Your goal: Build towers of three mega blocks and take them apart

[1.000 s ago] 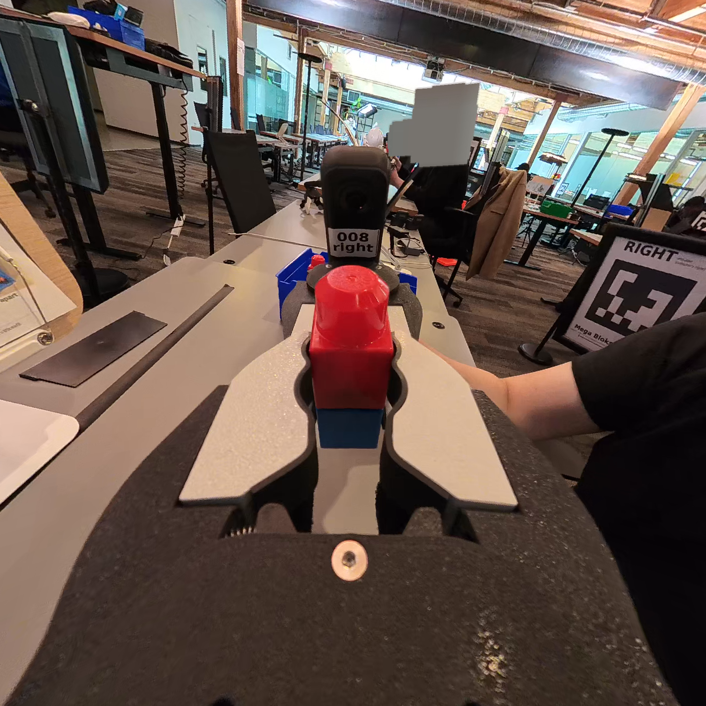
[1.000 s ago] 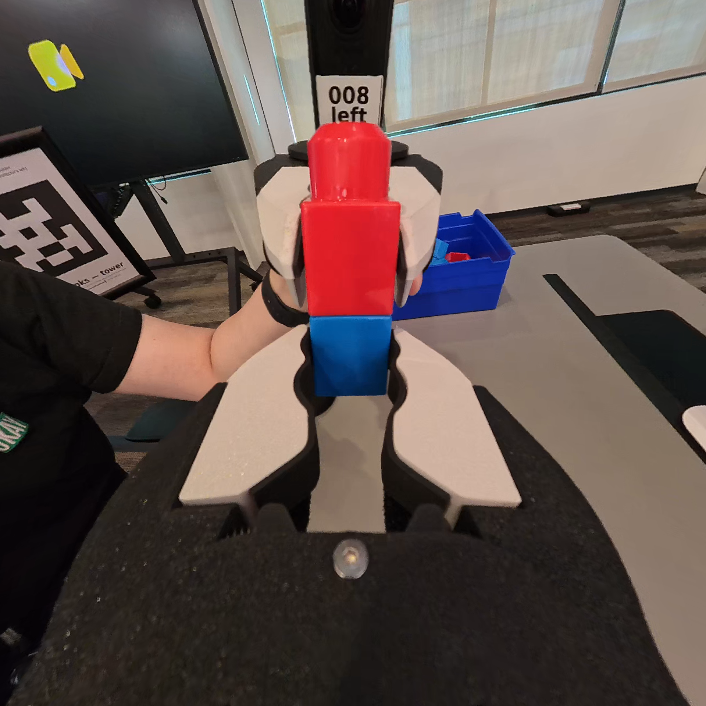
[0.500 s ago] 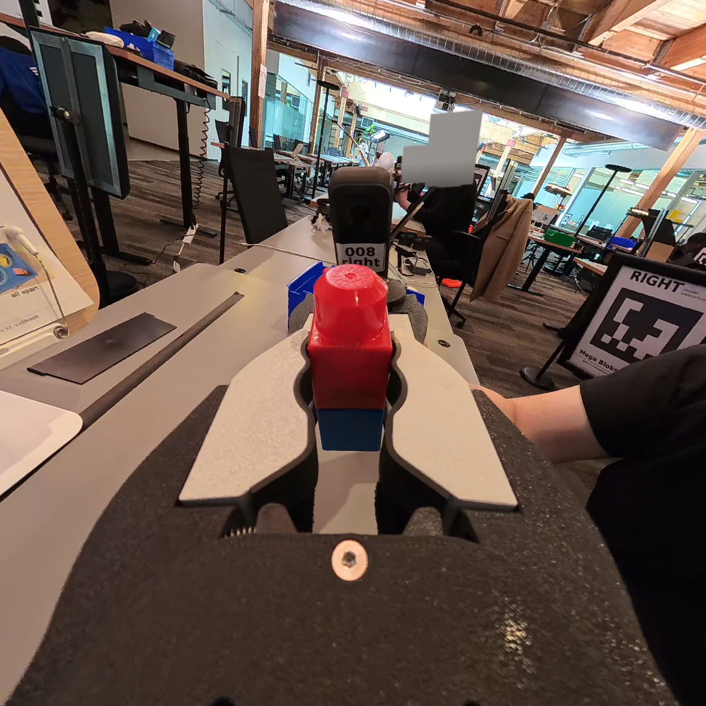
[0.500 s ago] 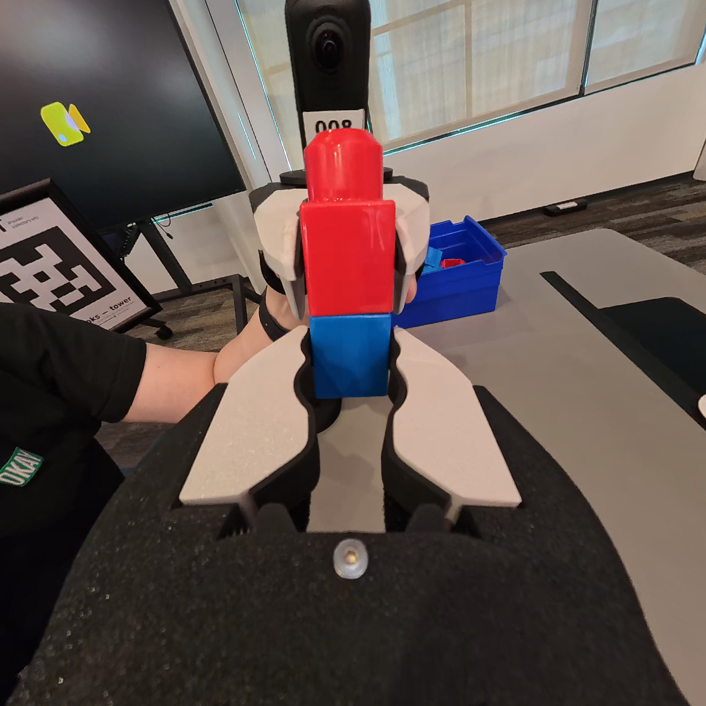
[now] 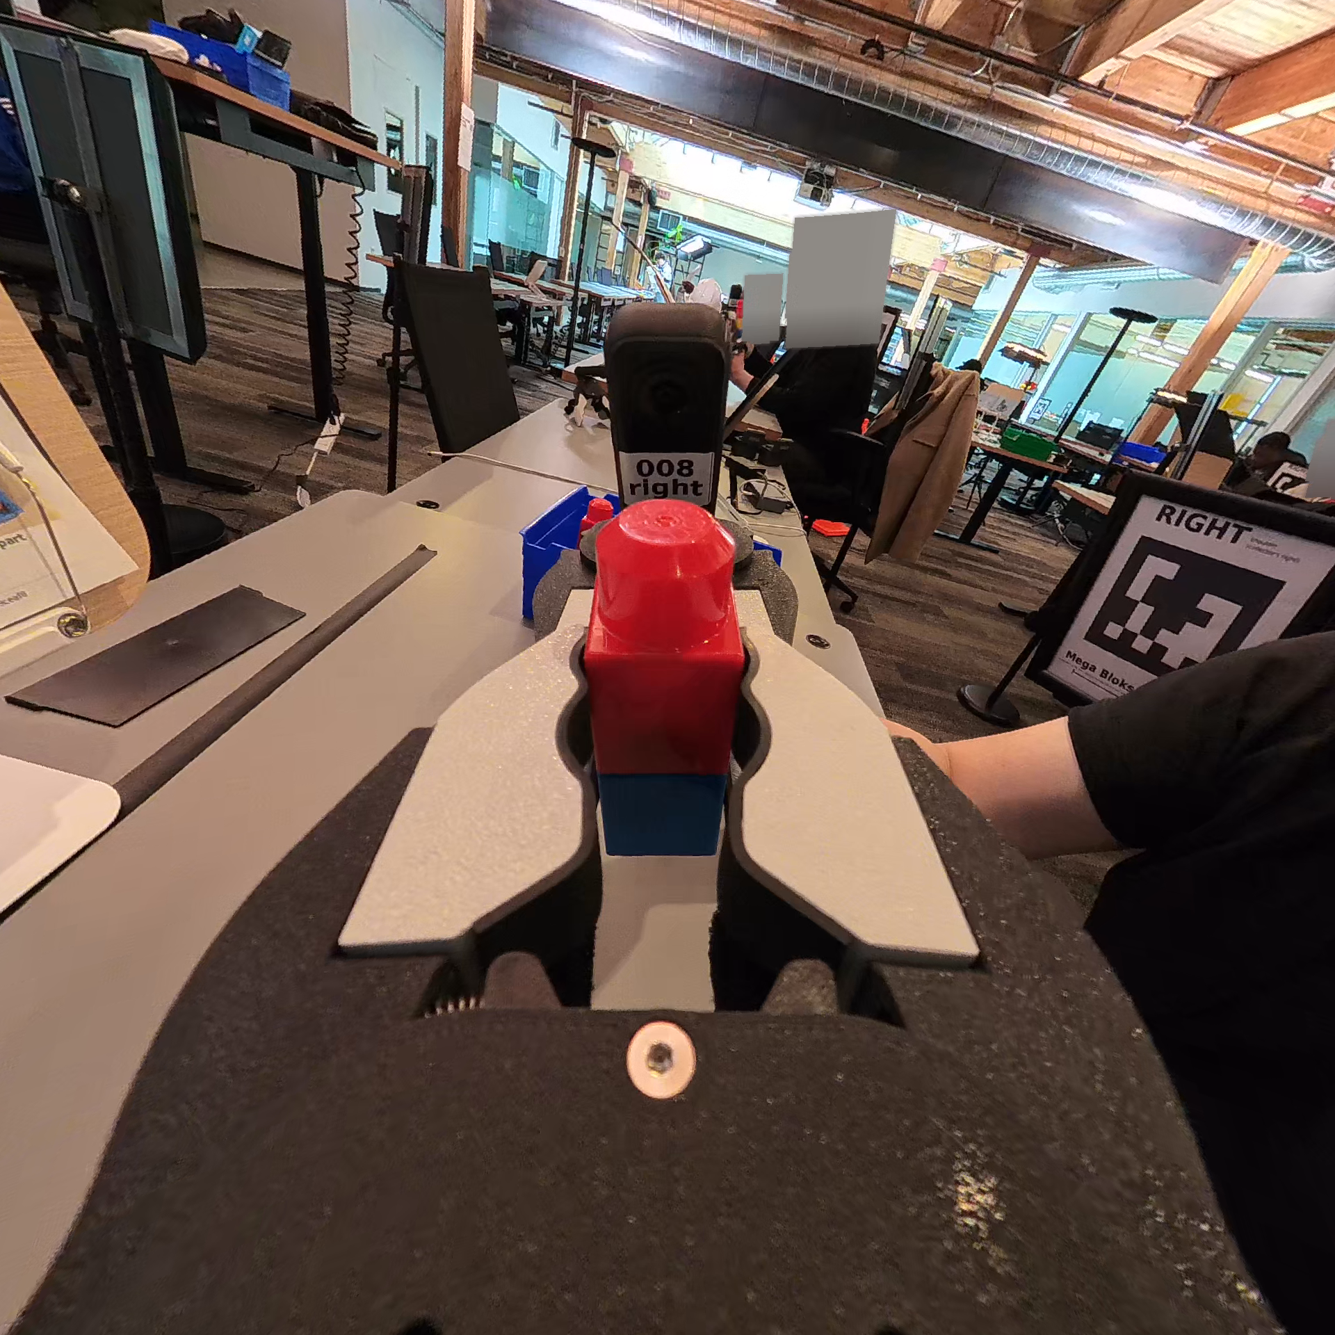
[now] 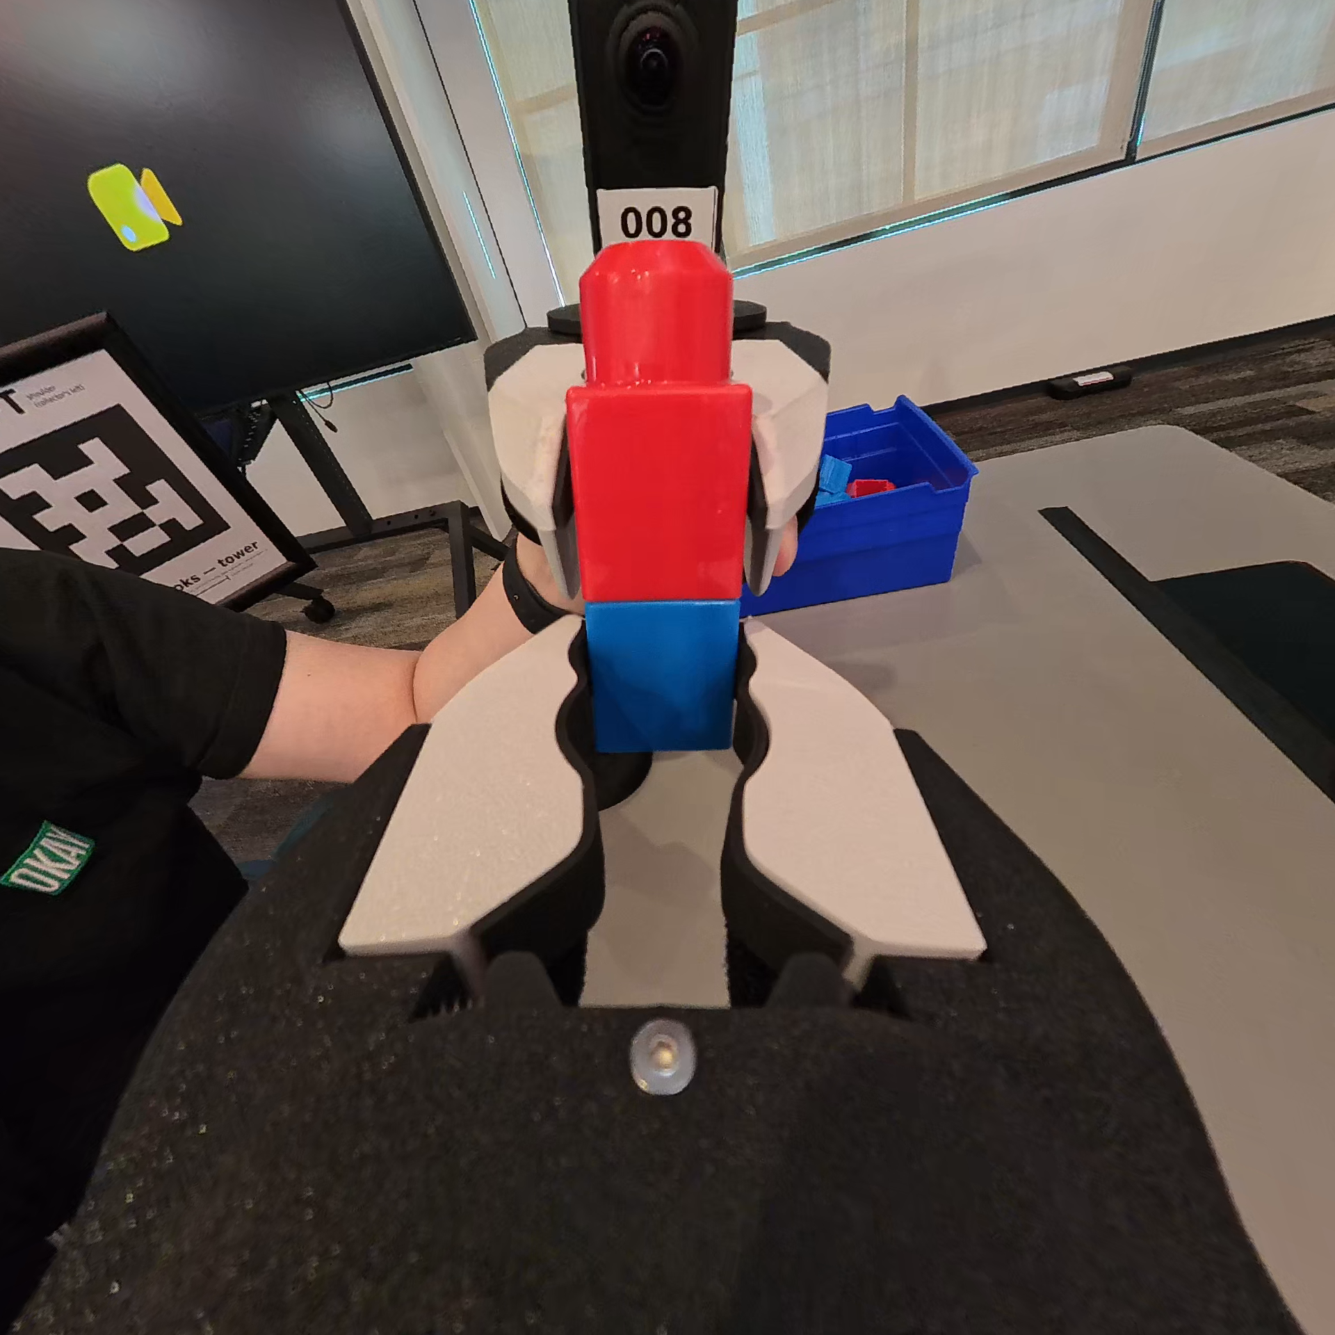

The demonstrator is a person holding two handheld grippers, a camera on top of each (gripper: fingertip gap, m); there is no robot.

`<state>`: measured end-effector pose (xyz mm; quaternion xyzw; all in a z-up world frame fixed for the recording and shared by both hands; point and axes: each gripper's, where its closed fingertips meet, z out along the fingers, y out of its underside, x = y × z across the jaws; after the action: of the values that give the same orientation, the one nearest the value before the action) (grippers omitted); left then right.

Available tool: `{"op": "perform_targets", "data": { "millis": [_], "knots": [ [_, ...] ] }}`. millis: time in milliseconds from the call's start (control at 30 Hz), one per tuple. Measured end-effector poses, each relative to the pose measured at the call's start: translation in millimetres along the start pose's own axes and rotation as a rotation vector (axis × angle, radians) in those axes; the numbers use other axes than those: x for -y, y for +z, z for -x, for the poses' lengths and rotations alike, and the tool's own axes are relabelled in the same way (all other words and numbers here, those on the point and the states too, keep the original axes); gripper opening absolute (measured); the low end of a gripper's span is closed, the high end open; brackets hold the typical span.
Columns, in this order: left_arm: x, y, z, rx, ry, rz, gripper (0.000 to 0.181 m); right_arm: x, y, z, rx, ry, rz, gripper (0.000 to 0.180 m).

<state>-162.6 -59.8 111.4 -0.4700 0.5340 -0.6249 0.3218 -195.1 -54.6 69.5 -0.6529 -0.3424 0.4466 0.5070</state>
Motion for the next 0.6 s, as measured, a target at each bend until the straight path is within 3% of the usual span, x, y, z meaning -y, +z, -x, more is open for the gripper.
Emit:
{"op": "perform_targets", "data": {
  "millis": [267, 367, 500, 600],
  "knots": [
    [-2, 0, 1, 0.029, 0.005, 0.032, 0.035, 0, 1, -1, -0.017, 0.011, 0.014, 0.037],
    [-9, 4, 4, 0.074, 0.039, 0.082, 0.035, 8, -2, 0, -0.03, 0.03, -0.025, 0.05],
    [-12, 10, -1, 0.034, 0.002, 0.087, 0.035, 8, -5, -1, -0.077, -0.017, 0.0, 0.036],
    [-12, 10, 0, 0.027, -0.032, 0.083, 0.035, 8, -5, -1, -0.058, 0.008, -0.004, 0.036]
  ]
}}
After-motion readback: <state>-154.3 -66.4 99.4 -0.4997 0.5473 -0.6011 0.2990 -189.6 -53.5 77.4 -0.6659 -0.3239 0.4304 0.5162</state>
